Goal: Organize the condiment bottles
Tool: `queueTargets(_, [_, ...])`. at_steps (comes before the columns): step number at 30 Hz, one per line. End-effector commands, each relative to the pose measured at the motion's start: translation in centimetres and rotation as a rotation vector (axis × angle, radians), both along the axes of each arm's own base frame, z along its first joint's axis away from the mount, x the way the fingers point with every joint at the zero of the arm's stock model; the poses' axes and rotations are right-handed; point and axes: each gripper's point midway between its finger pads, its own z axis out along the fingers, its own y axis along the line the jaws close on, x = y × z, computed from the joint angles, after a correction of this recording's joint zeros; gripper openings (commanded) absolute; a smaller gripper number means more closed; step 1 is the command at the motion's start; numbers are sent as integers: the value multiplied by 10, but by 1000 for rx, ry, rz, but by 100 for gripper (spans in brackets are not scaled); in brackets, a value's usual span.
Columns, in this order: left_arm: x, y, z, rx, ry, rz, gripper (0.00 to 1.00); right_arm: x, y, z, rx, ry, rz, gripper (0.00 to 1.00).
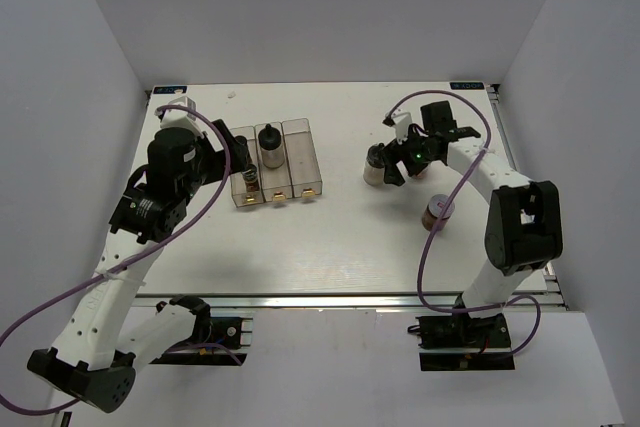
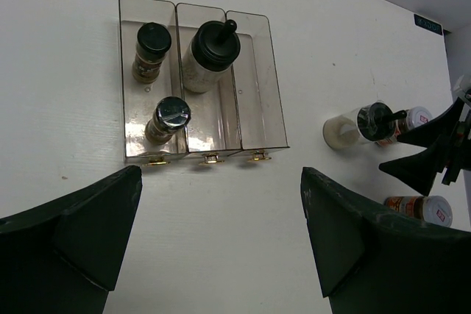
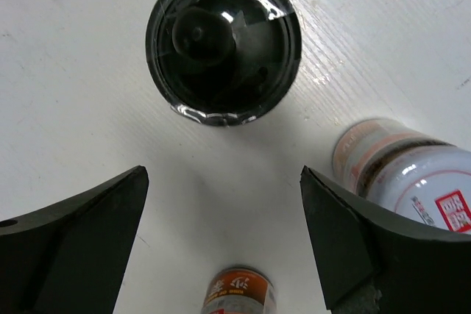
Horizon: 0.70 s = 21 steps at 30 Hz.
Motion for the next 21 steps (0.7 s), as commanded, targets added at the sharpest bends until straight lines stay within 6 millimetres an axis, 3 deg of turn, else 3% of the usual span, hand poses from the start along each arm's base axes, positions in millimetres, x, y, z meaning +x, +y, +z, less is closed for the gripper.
queueTargets(1, [-3,2,4,-2,-4,2,98,18,24,12,40,-57,33,89])
queueTargets(7, [-1,1,6,1,5,0,98,39,49,11,75,-116,34,89])
queueTargets(14, [-4,0,4,-15,15,2,98,74,55,0,51,-125,-27,89])
queueTargets(21, [-4,0,4,-18,17,9,98,89,60,1,51,-141,-19,89])
